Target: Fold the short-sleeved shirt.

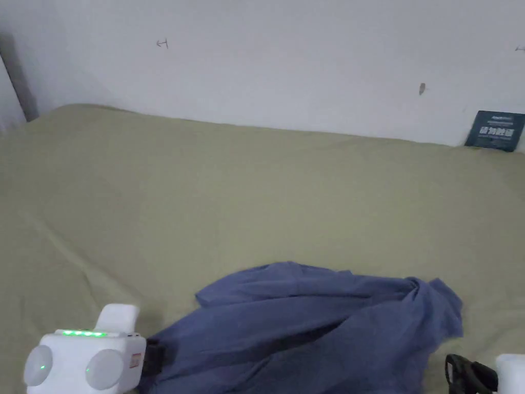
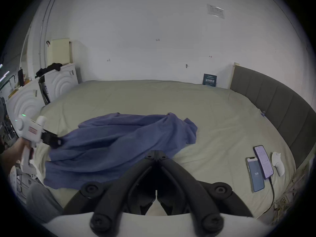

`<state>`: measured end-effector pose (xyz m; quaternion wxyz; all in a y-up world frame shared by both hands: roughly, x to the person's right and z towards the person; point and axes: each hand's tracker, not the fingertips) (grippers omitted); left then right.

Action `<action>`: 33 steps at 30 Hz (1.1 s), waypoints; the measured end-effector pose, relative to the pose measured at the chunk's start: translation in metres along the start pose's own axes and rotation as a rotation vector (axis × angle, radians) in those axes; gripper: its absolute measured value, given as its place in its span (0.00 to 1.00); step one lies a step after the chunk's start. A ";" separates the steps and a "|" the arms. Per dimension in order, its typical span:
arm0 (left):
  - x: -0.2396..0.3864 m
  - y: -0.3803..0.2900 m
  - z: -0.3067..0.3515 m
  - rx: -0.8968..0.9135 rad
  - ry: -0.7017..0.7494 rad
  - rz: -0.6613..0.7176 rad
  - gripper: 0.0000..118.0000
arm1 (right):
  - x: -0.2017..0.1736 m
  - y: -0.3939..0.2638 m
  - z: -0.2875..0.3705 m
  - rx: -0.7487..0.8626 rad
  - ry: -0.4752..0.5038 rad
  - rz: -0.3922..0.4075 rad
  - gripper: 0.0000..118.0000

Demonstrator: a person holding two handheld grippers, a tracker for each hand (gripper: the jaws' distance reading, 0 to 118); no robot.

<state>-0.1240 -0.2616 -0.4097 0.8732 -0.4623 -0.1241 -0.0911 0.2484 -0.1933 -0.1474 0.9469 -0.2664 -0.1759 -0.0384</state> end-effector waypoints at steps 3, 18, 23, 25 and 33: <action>-0.009 0.002 -0.004 0.010 -0.100 0.043 0.01 | 0.026 0.004 -0.016 -0.025 -0.038 -0.024 0.01; 0.003 0.003 -0.009 -0.031 -0.101 0.019 0.01 | 0.143 0.061 -0.242 -0.351 -0.046 -0.050 0.71; 0.013 0.006 -0.007 -0.031 -0.089 0.018 0.01 | 0.138 0.048 -0.293 -0.543 -0.047 -0.017 1.00; 0.016 0.007 -0.007 -0.033 -0.085 0.015 0.01 | 0.136 0.046 -0.289 -0.506 -0.056 -0.014 1.00; 0.015 0.019 0.015 -0.039 -0.065 -0.019 0.01 | 0.126 0.078 -0.225 -0.401 0.008 0.023 0.01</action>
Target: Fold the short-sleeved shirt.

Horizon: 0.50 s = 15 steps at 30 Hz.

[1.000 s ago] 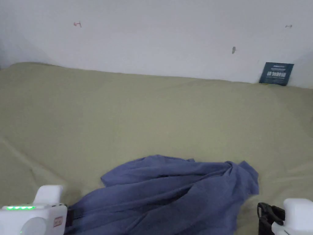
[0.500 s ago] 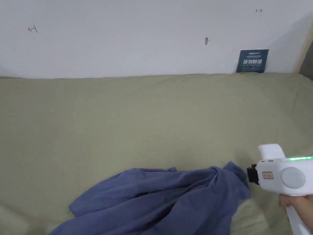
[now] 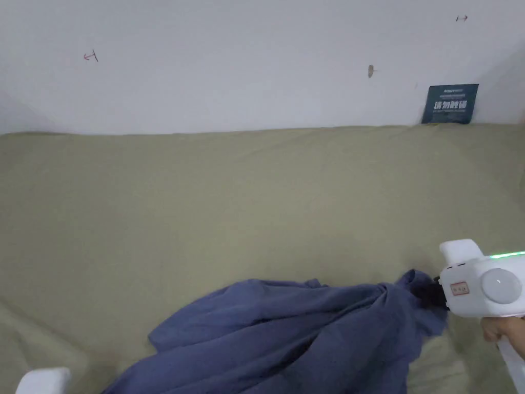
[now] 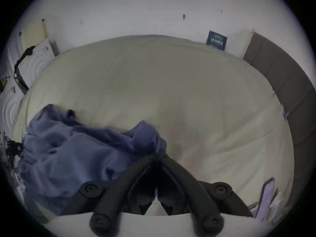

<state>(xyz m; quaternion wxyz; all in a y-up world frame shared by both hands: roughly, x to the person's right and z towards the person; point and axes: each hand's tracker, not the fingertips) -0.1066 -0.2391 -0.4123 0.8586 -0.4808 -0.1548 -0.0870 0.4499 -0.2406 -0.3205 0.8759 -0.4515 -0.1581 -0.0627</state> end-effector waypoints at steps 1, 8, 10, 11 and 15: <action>-0.005 0.001 0.007 0.017 0.003 -0.010 0.01 | 0.002 0.003 0.013 0.019 0.014 -0.007 0.01; -0.037 0.041 0.086 0.185 0.086 -0.015 0.01 | 0.029 0.013 0.154 0.214 0.013 -0.075 0.01; -0.045 0.056 0.110 0.233 0.124 -0.034 0.01 | 0.031 0.016 0.189 0.261 0.002 -0.071 0.01; -0.051 0.065 0.122 0.252 0.140 -0.034 0.01 | 0.036 0.018 0.196 0.292 -0.012 -0.069 0.01; -0.066 0.100 0.166 0.338 0.150 0.013 0.01 | 0.043 0.026 0.251 0.390 -0.025 -0.078 0.01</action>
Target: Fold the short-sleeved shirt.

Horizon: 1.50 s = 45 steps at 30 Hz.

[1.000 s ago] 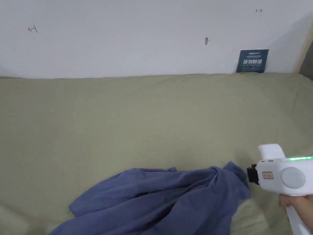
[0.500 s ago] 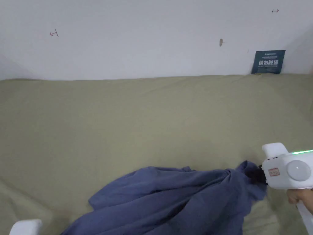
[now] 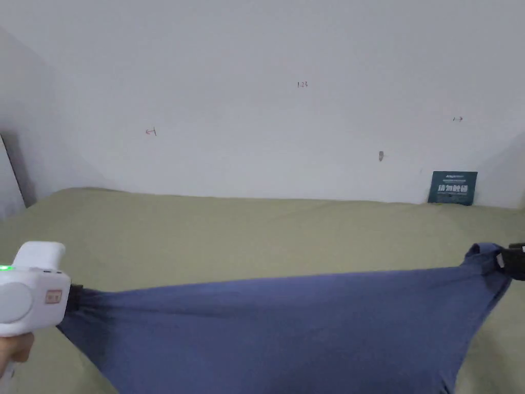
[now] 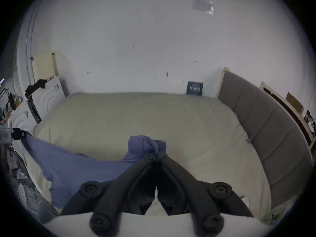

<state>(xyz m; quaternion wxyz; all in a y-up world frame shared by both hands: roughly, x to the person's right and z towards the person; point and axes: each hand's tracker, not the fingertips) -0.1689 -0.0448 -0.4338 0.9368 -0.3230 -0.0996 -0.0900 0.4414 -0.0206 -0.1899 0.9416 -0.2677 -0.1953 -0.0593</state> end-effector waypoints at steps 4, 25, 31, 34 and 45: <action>-0.001 0.041 0.026 0.072 0.007 0.002 0.01 | -0.001 0.030 0.038 0.057 0.000 0.004 0.01; 0.050 0.218 -0.028 0.235 0.075 0.007 0.01 | 0.009 0.182 -0.039 0.186 -0.125 -0.012 0.01; 0.056 0.249 -0.082 0.253 0.055 0.054 0.01 | 0.006 0.206 -0.099 0.182 -0.158 -0.021 0.01; 0.064 0.252 -0.111 0.230 0.088 0.002 0.01 | 0.000 0.209 -0.127 0.173 -0.164 -0.008 0.01; 0.080 0.188 -0.188 0.093 0.085 -0.024 0.01 | -0.004 0.141 -0.197 0.078 -0.152 -0.014 0.01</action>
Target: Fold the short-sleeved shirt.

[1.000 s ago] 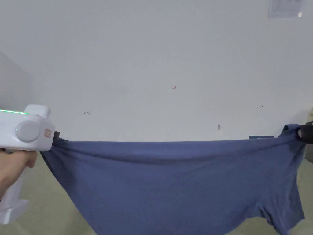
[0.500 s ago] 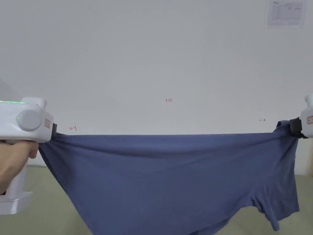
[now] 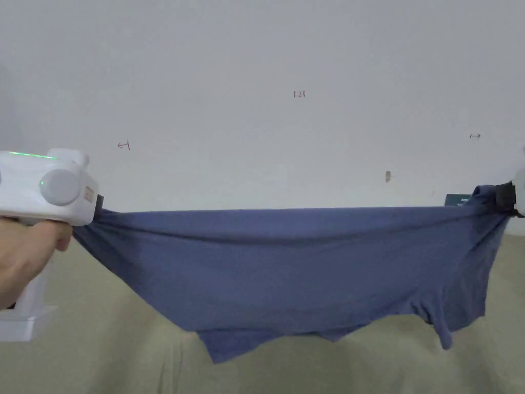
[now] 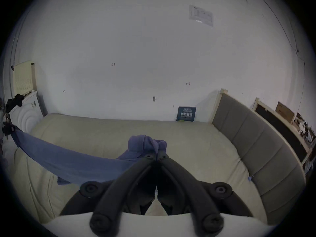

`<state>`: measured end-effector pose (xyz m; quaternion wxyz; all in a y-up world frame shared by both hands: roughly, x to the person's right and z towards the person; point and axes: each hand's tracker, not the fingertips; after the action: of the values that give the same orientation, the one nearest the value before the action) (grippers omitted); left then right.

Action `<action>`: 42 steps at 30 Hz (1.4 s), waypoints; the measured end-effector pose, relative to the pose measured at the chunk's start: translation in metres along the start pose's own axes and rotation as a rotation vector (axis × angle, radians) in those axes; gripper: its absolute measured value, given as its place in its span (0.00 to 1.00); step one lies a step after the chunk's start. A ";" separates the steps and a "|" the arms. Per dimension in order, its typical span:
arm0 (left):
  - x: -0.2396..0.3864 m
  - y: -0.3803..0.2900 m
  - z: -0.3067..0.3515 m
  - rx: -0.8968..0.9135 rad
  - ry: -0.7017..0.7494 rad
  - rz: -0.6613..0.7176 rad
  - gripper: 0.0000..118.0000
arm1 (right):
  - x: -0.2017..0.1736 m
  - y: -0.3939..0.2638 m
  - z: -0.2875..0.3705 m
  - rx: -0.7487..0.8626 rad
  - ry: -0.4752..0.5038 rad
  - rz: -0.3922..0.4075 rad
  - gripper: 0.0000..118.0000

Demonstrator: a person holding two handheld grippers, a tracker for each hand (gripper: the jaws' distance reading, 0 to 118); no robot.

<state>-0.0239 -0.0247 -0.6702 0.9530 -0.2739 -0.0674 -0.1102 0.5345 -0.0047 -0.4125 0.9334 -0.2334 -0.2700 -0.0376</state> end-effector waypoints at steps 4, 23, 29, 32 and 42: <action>0.001 -0.053 0.014 -0.049 -0.046 0.012 0.01 | 0.009 -0.057 0.015 -0.066 0.023 -0.015 0.01; -0.052 -0.341 0.173 -0.319 -0.206 0.079 0.01 | 0.064 -0.366 0.239 -0.301 0.093 -0.153 0.01; -0.068 -0.365 0.179 -0.350 -0.233 0.110 0.01 | 0.076 -0.392 0.259 -0.323 0.091 -0.223 0.01; -0.071 -0.366 0.179 -0.324 -0.247 0.146 0.09 | 0.071 -0.393 0.254 -0.315 0.091 -0.186 0.11; -0.048 -0.326 0.245 -0.059 -0.344 0.223 0.97 | 0.005 -0.330 0.292 -0.097 0.157 -0.056 1.00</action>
<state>-0.1675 -0.1539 -0.3080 0.9254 -0.3222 -0.1951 0.0424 0.3322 -0.1641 -0.0552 0.9378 -0.2672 -0.2003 -0.0947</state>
